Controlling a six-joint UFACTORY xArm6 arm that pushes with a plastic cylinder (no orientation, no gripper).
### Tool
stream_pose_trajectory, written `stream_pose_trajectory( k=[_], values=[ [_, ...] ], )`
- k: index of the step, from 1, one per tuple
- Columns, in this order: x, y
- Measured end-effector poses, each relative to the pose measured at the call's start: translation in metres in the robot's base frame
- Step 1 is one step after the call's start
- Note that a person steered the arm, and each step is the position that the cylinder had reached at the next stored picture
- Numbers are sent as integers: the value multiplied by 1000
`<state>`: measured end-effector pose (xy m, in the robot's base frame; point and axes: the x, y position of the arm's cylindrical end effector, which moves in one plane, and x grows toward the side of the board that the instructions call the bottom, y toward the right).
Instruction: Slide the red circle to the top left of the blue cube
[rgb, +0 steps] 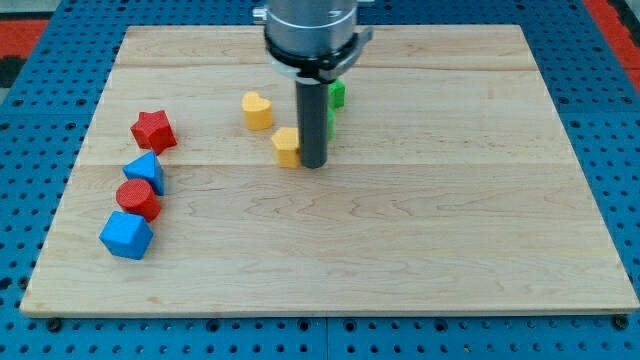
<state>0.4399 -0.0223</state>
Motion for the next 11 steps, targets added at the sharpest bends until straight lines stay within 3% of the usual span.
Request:
stream_pose_trajectory(
  k=[1, 3, 4, 5, 7, 10, 11],
  values=[
    [-1, -31],
    [-1, -40],
    [34, -48],
    [56, -86],
    [52, -187],
    [45, -202],
    [42, -179]
  ],
)
